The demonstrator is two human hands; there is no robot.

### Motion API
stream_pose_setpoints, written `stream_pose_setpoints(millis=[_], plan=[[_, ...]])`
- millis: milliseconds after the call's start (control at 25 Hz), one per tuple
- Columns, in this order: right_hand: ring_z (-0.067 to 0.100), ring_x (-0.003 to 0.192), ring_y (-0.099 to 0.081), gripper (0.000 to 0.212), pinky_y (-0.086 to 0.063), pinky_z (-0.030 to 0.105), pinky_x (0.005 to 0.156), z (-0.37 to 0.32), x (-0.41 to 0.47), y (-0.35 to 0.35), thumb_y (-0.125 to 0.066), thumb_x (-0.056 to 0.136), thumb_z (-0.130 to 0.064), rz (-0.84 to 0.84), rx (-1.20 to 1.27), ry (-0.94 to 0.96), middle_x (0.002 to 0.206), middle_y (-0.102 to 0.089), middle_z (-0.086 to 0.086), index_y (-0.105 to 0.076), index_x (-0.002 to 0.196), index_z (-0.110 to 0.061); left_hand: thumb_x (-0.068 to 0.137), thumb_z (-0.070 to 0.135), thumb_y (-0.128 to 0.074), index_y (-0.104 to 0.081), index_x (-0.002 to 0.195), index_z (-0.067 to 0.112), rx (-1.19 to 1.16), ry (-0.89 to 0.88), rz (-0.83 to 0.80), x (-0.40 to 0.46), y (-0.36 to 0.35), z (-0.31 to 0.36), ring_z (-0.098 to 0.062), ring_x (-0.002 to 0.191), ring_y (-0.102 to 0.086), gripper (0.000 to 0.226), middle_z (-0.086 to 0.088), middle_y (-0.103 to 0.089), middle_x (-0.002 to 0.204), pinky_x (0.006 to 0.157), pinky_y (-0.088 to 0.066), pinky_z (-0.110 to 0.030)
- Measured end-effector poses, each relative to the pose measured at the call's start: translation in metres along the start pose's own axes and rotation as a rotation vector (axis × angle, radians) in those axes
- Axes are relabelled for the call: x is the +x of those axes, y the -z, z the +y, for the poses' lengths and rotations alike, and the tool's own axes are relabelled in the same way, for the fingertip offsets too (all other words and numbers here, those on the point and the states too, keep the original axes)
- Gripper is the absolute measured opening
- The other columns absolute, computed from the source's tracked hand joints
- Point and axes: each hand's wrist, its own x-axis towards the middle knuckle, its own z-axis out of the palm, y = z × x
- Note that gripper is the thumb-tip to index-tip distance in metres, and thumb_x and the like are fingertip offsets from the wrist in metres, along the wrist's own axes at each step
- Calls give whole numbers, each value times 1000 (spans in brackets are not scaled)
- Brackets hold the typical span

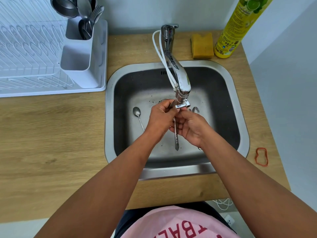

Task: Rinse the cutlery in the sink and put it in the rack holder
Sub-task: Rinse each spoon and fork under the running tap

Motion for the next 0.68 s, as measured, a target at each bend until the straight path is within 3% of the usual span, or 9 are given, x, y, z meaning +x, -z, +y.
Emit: stream_pose_setpoints(millis=[120,200,280,360,440,520,600,680], plan=[[18,60,-62,15,-51,29,57,4,4,-12,-57,98,-14,5,-18,39,66,-72,4,-69,89,-13,99,21,-67,-81,100,22,165,-170,64,2,16,-2,-19,68,-73,15,-7,-81,87,66,-62,-32],[17,56,-60,14,-49,28,53,6,6,-20,-64,96,-20,59,-142,136,67,-73,5,-72,86,-14,99,16,-66,-81,103,22,161,-227,129,-1,24,-5,-15,59,-71,16,-1,-79,79,59,-60,-24],[14,53,-63,15,-53,28,51,6,9,-25,-68,94,-24,153,-321,279,67,-76,4,-74,82,-15,97,7,-67,-78,109,15,131,-234,188,1,28,-8,-3,68,-72,19,6,-78,82,65,-57,-16],[15,53,-68,11,-57,29,52,5,11,-27,-70,91,-21,211,-326,355,66,-76,2,-74,84,-15,96,1,-65,-75,119,19,148,-216,181,5,25,-6,-1,85,-74,31,7,-78,97,76,-57,-14],[18,57,-72,9,-60,33,56,3,10,-23,-67,92,-10,177,-160,289,69,-77,4,-74,87,-12,95,-6,-60,-74,119,21,81,-149,103,8,18,-2,-7,94,-76,39,2,-80,107,75,-60,-20],[20,65,-75,19,-60,38,71,1,8,-14,-61,93,0,102,-46,195,75,-77,6,-74,89,-13,93,-10,-59,-76,110,13,19,-96,39,8,12,-2,-17,88,-77,33,-6,-81,104,67,-62,-28],[22,74,-78,18,-59,41,84,2,5,-2,-62,93,1,65,-81,157,80,-79,6,-75,91,-13,92,-6,-66,-79,107,6,49,-101,18,7,11,-6,-28,93,-77,23,-12,-81,104,76,-64,-37],[28,81,-79,14,-61,43,86,7,1,3,-65,93,-2,45,-170,151,86,-80,10,-75,93,-11,92,7,-72,-82,104,13,73,-136,12,5,17,-10,-25,96,-78,17,-5,-82,100,81,-62,-34]])
